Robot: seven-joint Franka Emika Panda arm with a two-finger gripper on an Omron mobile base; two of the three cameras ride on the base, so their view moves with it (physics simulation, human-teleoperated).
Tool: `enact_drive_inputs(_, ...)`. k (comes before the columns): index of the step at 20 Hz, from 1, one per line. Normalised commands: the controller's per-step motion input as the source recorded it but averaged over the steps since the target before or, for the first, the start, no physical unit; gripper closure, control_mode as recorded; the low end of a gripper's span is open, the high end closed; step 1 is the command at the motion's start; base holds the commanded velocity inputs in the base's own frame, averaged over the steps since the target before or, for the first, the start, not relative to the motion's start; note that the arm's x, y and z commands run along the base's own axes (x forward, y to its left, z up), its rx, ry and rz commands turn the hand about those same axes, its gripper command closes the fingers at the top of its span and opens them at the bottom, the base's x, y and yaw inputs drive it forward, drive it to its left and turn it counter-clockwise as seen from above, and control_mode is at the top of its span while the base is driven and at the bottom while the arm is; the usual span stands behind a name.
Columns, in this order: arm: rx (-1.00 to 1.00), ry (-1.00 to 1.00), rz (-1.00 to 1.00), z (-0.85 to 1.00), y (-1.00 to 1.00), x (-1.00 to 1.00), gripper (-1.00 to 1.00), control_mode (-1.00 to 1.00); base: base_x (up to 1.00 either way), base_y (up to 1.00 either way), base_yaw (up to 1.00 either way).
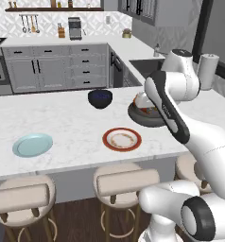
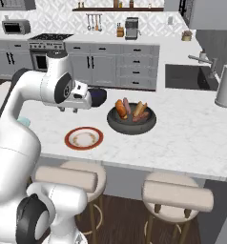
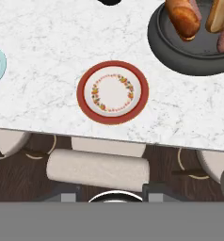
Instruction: Place one bun and one sausage from the bowl on each plate.
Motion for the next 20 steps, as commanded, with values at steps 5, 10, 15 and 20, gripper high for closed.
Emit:
enact_drive_inputs(5, 0.0, 0.0, 0.0, 0.0, 0.0, 0.0, -1.0, 1.0, 0.0, -0.28, 0.0)
enact_drive_inputs(10, 0.0, 0.0, 0.0, 0.0, 0.0, 0.0, -1.0, 1.0, 0.0, -0.9, -0.01)
enact_drive_inputs(15, 0.0, 0.0, 0.0, 0.0, 0.0, 0.0, -1.0, 1.0, 0.14, -0.63, 0.0)
enact_drive_inputs(20, 0.0, 0.0, 0.0, 0.0, 0.0, 0.0, -1.0, 1.0, 0.59, -0.07, 0.0)
